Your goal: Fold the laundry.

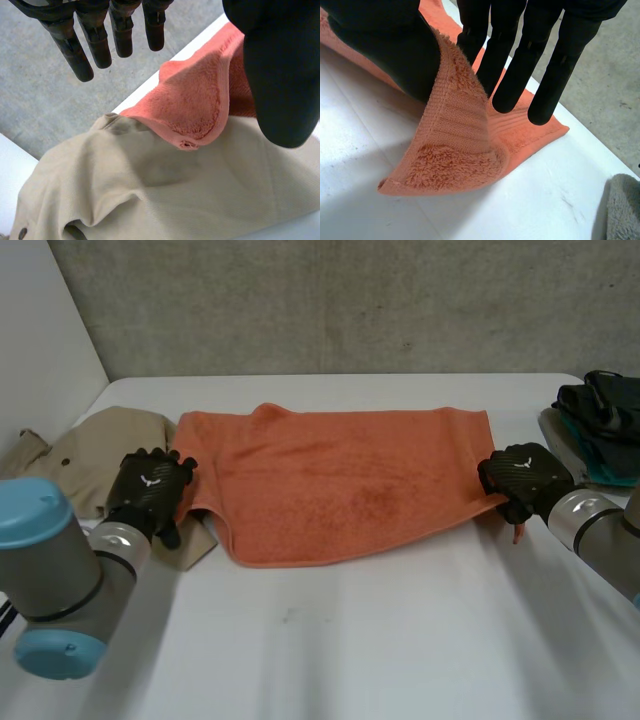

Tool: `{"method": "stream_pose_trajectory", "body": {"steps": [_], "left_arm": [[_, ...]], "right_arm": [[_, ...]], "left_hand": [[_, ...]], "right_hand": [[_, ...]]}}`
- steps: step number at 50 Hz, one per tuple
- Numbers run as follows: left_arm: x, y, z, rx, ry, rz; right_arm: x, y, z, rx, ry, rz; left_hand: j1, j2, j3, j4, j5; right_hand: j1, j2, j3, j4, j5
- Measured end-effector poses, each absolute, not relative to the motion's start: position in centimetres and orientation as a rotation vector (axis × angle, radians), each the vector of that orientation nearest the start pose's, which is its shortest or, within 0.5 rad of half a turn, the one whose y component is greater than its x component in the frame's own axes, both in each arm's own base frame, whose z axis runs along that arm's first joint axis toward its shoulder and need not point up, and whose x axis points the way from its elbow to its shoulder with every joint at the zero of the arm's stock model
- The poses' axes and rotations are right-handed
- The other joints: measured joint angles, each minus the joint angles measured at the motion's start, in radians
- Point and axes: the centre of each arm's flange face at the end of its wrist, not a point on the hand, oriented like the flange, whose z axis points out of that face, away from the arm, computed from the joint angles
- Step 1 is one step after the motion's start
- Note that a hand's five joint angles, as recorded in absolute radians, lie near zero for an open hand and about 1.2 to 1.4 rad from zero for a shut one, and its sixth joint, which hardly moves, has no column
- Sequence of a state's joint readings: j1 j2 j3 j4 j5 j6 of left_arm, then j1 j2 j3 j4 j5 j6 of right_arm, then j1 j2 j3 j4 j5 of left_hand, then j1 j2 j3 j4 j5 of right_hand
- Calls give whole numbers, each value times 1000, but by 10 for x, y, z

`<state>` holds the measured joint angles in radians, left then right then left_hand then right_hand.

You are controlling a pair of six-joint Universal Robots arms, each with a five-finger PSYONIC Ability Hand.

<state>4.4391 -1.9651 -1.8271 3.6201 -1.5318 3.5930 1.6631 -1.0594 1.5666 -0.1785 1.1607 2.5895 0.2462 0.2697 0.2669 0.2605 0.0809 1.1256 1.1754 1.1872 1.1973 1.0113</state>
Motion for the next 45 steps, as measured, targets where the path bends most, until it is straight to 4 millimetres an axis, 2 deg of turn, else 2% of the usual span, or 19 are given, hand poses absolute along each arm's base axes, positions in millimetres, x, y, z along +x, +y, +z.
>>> {"method": "stream_pose_trajectory", "body": {"steps": [5,10,13,19,28,35,42,45], "left_arm": [[-211,-287,160,780,2289,-1978],[-196,-293,166,656,2408,-1970],[-189,-299,166,609,2452,-1964],[-182,-309,161,605,2544,-1947],[-196,-310,158,631,2630,-1971],[-213,-314,156,608,2580,-2033],[-224,-322,144,621,2520,-2005],[-226,-328,140,630,2481,-1983]], "right_arm": [[197,-340,152,-1085,2219,-1820],[196,-339,149,-1055,2227,-1804],[196,-338,148,-1049,2230,-1795],[196,-338,145,-1047,2236,-1784],[196,-337,141,-1049,2244,-1774],[196,-335,137,-1054,2251,-1756],[197,-334,136,-1061,2252,-1752],[197,-334,138,-1060,2251,-1757]], "left_hand": [[-12,-35,-30,-31,-25],[8,-9,-15,-6,-6],[105,71,71,81,88],[115,88,92,101,109],[115,88,92,101,109],[115,88,91,100,108],[127,109,112,119,128],[262,222,227,234,242]], "right_hand": [[0,0,0,0,0],[0,0,0,0,0],[0,0,0,0,0],[0,0,0,0,0],[0,0,0,0,0],[0,0,0,0,0],[0,0,0,0,0],[0,0,0,0,0]]}}
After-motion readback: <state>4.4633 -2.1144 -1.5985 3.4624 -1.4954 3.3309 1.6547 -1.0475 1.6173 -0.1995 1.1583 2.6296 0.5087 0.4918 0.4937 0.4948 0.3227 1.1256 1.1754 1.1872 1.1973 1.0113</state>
